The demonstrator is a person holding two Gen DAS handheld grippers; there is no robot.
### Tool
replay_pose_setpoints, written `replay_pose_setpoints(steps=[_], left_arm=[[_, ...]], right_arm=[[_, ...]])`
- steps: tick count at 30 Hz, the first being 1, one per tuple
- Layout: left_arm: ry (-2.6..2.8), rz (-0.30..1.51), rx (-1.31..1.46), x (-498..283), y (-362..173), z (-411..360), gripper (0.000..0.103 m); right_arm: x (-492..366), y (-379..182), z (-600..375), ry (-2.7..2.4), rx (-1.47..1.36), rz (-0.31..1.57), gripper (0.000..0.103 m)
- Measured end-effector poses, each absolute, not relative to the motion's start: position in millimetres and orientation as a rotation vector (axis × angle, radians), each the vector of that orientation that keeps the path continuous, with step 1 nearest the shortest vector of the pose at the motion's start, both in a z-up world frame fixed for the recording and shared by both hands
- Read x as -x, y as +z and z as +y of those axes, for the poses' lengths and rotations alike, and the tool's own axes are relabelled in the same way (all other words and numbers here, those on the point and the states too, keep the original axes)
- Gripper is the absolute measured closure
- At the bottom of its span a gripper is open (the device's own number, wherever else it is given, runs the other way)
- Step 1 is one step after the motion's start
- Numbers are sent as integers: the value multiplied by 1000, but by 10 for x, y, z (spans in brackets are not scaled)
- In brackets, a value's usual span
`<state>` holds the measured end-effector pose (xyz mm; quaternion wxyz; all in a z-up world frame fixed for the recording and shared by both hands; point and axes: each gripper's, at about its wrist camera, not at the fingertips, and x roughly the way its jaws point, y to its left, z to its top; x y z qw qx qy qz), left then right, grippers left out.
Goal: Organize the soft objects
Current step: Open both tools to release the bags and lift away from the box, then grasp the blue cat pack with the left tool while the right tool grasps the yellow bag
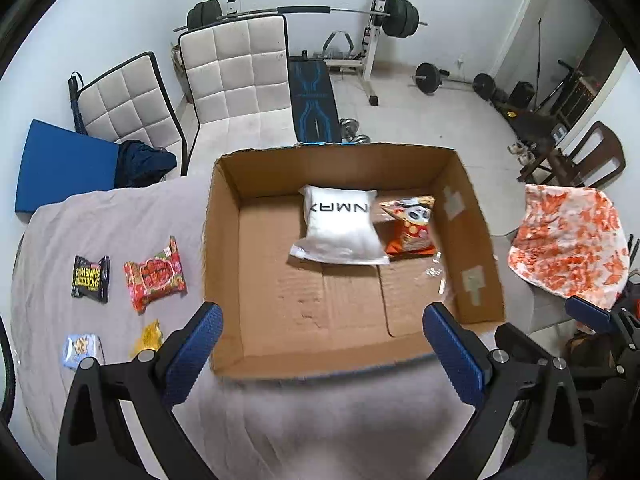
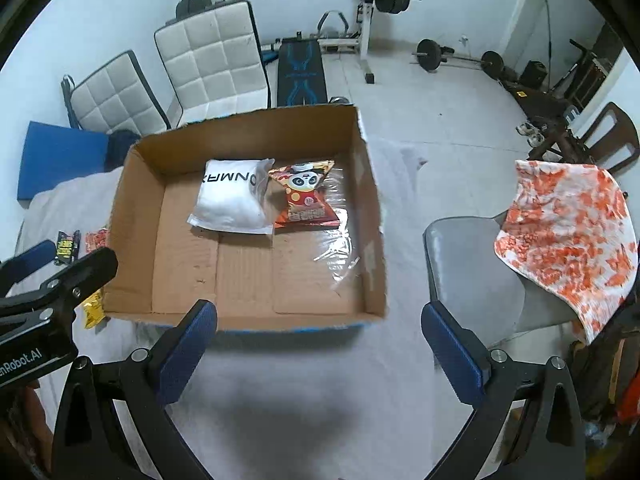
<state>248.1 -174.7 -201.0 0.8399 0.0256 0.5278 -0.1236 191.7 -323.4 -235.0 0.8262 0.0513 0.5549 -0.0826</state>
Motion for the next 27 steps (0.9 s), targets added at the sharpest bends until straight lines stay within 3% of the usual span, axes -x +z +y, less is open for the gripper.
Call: replay_pose_setpoints(steps=[16, 21, 27], left_arm=[[-293, 1026, 38, -2029, -1399, -1253, 1], [-254, 1064, 87, -2028, -1408, -604, 1], [-70, 1149, 150, -2006, -1690, 731, 1]], right_arm=[[-1445, -1689, -2884, -160, -154, 1081, 0], [-1541, -1664, -2288, -65, -169, 1101, 0], [-1844, -1953, -1136, 121, -142, 1193, 0]])
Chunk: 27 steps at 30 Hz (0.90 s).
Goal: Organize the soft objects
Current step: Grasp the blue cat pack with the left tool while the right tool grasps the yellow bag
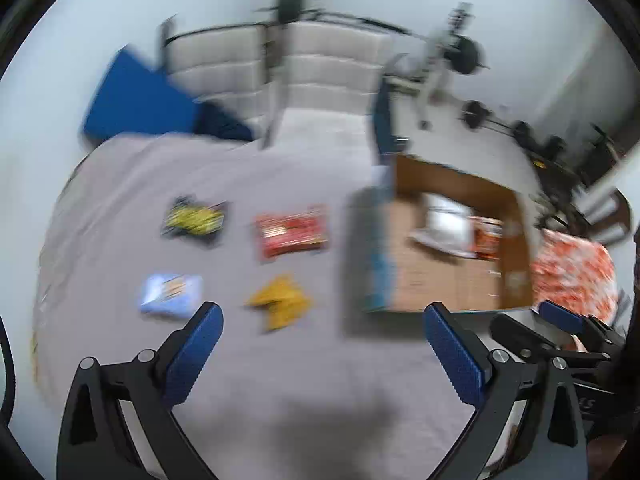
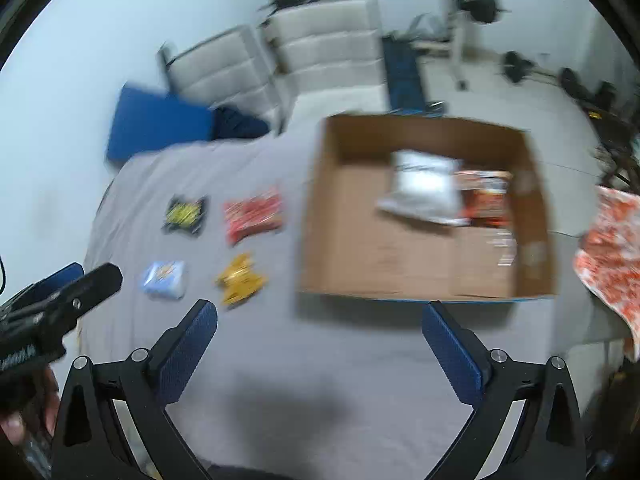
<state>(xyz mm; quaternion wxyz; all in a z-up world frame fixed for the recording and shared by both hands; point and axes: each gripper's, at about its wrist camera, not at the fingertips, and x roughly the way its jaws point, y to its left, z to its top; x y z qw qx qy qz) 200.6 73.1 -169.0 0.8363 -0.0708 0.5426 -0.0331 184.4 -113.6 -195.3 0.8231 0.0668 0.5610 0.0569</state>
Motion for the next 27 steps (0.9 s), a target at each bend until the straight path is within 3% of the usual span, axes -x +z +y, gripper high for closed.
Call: replay_pose_setpoints(steps=[5, 11, 16, 25, 26, 27], left_arm=[[62, 1254, 236, -2066, -2181, 1767, 1], [87, 1381, 274, -2290, -2853, 2390, 1], [43, 1491, 306, -2615, -3439, 2603, 1], [15, 1678, 242, -2970, -4340, 2592, 1], [6, 1688, 245, -2969, -4388, 2587, 2], [0, 1692, 252, -2965, -4419, 2580, 12]], right_arm=[[-2114, -2345, -195, 248, -54, 1276, 0], [-2607, -3137, 577, 301, 57, 1431, 3], [-2924, -3819, 711, 250, 96, 1563, 11], [-3095, -4418, 752, 224, 120, 1669, 11], [-3111, -4472, 761, 228, 121, 1677, 11], [-3120, -4525, 770, 231, 121, 1686, 11]])
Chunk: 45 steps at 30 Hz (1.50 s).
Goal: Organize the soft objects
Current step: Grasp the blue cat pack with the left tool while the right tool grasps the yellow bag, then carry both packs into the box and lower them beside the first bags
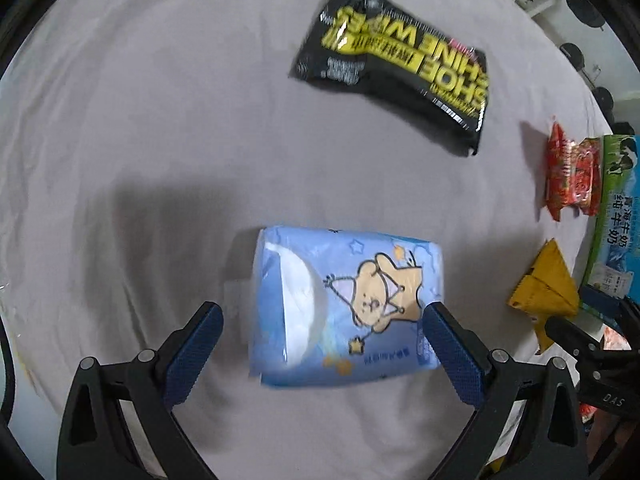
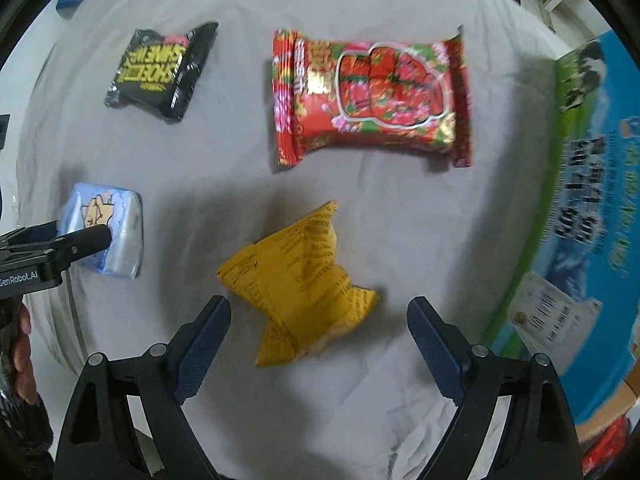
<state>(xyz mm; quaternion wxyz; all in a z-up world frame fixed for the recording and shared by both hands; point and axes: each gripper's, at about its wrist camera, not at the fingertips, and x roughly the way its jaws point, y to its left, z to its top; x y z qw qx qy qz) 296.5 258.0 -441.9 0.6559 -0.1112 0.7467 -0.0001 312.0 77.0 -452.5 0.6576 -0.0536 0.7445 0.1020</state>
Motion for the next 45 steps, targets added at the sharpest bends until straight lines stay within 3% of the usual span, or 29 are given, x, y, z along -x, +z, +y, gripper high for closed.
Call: replay_pose_setpoints(steps=[2, 4, 9, 10, 15, 29, 37, 45], left_arm=[[-16, 1696, 286, -2934, -4475, 2558, 32], [-18, 1677, 271, -2904, -4457, 2500, 36], [7, 1609, 230, -2841, -4252, 2374, 68], [10, 1600, 236, -2830, -4221, 2365, 71], [16, 1555, 258, -2746, -4024, 2345, 84], [-50, 1427, 376, -2683, -3387, 2484, 88], [-91, 1302, 306, -2659, -2664, 2268, 88], [-175, 1180, 245, -2525, -2076, 1576, 88]], right_arm=[[-3134, -4639, 804, 240, 132, 1707, 25], [-3146, -4739, 847, 260, 121, 1734, 28], [-3153, -4773, 879, 263, 104, 1731, 45], [-3148, -4761, 895, 262, 113, 1729, 50], [-3058, -4737, 1039, 252, 155, 1718, 57], [-2848, -4275, 1026, 281, 104, 1626, 60], [-2879, -3558, 798, 288, 18, 1511, 61], [-2628, -2699, 142, 237, -108, 1402, 61]])
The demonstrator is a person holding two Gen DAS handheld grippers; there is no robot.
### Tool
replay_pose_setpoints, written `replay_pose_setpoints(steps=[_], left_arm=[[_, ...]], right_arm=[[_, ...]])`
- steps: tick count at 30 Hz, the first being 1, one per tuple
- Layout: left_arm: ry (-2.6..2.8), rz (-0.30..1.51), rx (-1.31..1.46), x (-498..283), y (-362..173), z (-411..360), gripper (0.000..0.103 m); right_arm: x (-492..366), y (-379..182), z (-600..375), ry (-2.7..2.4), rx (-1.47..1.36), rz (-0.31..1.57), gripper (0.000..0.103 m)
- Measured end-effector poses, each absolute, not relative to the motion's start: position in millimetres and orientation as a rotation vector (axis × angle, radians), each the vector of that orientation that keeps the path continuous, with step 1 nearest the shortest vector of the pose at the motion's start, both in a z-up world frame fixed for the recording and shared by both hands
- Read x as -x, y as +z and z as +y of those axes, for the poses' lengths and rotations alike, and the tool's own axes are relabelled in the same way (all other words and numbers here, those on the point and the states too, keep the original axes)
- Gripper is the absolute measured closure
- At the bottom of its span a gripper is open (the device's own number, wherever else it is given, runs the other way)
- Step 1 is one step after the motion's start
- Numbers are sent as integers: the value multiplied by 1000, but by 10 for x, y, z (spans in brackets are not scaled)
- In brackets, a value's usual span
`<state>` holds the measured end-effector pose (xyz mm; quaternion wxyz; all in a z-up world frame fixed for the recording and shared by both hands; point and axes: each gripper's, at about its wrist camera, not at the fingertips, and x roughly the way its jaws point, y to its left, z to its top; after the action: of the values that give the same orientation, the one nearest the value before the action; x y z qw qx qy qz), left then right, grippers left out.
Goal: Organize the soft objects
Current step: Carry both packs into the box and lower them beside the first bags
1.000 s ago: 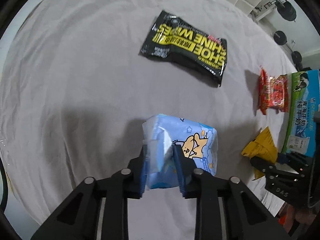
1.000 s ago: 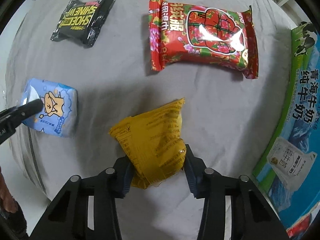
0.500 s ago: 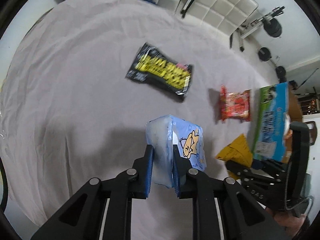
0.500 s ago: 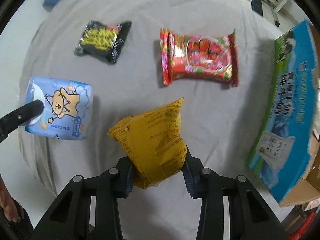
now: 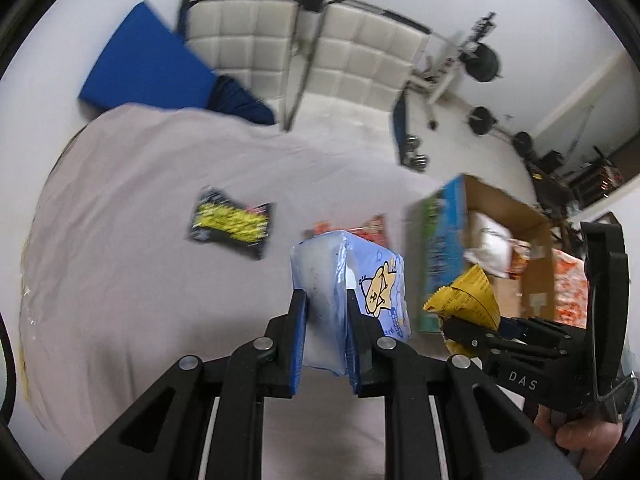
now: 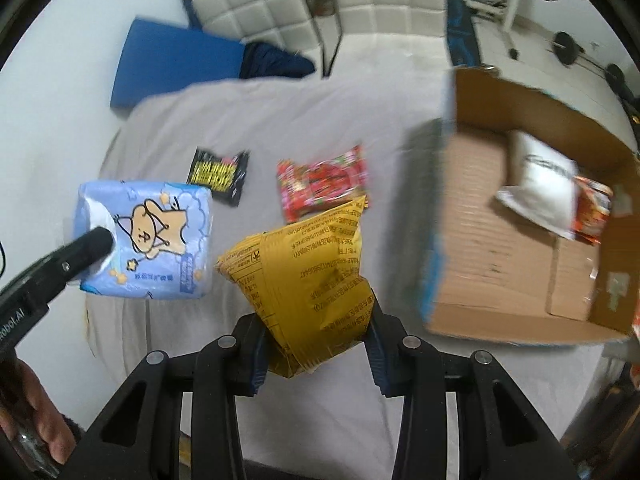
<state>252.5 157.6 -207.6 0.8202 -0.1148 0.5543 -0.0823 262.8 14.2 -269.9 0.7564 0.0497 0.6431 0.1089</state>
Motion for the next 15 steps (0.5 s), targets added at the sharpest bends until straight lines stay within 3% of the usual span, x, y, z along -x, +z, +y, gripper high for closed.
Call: replay_pose_setpoints(steps=[7, 15], left_arm=[[-296, 1144, 259, -2480, -1796, 858, 88], [-404, 1159, 228, -2553, -1709, 45, 88]], right_arm=[[-2358, -2188, -830, 138, -202, 1323, 61], [-2215, -2070, -1810, 22, -274, 1291, 61]])
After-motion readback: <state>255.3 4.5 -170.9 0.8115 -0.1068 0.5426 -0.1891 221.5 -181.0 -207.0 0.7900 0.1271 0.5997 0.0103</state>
